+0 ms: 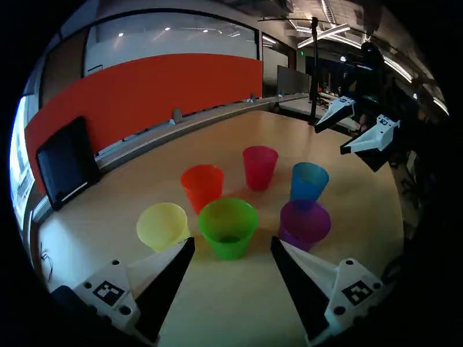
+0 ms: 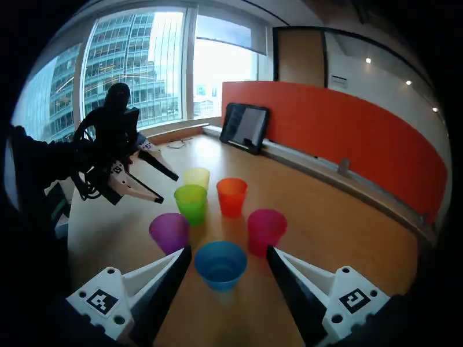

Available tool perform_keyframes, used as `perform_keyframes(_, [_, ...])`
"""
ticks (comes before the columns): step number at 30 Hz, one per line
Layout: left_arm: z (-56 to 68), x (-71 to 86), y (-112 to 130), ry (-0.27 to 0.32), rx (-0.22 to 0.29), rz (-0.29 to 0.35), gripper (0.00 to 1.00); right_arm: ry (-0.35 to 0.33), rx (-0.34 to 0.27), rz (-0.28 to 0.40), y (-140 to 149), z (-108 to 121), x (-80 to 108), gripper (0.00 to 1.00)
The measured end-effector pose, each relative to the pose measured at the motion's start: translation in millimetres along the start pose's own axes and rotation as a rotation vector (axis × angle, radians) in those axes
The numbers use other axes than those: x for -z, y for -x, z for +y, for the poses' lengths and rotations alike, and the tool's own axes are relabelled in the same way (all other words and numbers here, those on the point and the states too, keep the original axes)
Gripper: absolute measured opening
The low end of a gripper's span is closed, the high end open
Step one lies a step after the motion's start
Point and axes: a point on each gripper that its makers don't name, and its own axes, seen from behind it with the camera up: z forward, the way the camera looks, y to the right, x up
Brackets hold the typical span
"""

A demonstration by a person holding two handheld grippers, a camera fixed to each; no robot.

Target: Pour water

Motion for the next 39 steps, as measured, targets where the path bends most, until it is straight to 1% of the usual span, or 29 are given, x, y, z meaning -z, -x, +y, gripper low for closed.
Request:
perform_keyframes(8, [0.3,-9.1,2,0.007,0.0,-0.012,0.98,-0.016,0.0,-0.044,19,-4,-9.3,1.0])
perform_keyframes(21, [-4.8,-23.4,3,0.007,0.009,-0.027,0.98,-0.034,0.008,-0.107,45,-7,-22.0,1.0])
perform_keyframes(29, [-7.1,-31.6,0,0.012,0.011,-0.028,0.98,-0.042,0.011,-0.125,53,-10,-25.8,1.0])
perform_keyframes(39, [-4.8,-42.6,-2,0.022,0.0,-0.03,0.98,-0.046,0.014,-0.142,58,-10,-29.4,1.0])
